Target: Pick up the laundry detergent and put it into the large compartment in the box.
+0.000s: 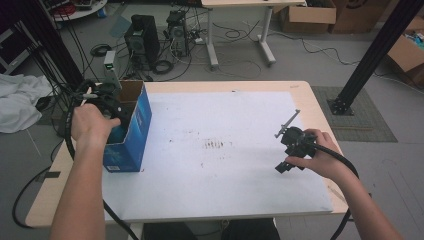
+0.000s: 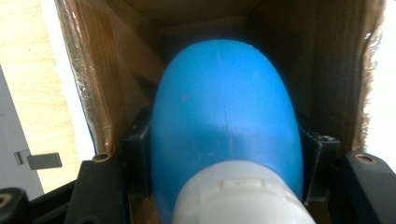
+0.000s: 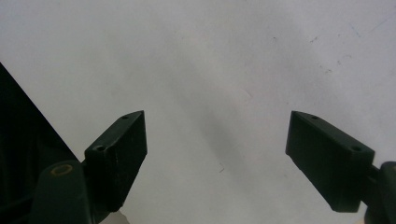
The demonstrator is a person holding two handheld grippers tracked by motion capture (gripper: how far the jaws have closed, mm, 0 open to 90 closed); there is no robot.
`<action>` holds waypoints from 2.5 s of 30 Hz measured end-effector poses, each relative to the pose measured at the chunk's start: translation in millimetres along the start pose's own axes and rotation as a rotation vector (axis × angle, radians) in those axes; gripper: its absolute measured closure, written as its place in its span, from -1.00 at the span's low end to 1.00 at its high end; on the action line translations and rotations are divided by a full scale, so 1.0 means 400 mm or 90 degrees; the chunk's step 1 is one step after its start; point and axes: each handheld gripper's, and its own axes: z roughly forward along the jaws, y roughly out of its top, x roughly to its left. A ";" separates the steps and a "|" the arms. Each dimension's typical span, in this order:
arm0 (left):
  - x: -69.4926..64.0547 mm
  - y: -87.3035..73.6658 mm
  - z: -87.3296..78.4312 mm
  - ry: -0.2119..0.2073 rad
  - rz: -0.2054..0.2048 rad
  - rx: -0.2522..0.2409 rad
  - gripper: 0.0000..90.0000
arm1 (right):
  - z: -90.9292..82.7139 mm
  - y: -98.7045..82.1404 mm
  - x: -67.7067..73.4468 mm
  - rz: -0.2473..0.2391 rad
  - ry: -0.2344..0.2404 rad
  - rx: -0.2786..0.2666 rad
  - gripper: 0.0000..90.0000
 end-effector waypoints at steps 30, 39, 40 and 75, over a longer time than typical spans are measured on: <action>0.016 -0.005 0.016 -0.014 -0.005 -0.011 -0.17 | 0.002 -0.009 0.001 0.009 0.002 -0.001 -0.54; 0.017 -0.007 0.016 -0.017 -0.004 -0.012 -0.18 | -0.003 -0.005 0.003 0.006 0.002 -0.001 -0.54; 0.018 -0.006 0.016 -0.018 -0.004 -0.011 -0.18 | -0.003 -0.005 0.003 0.005 0.002 -0.001 -0.54; 0.005 -0.005 -0.006 -0.007 0.019 -0.024 -0.36 | -0.020 -0.008 0.002 0.004 -0.004 -0.003 -0.54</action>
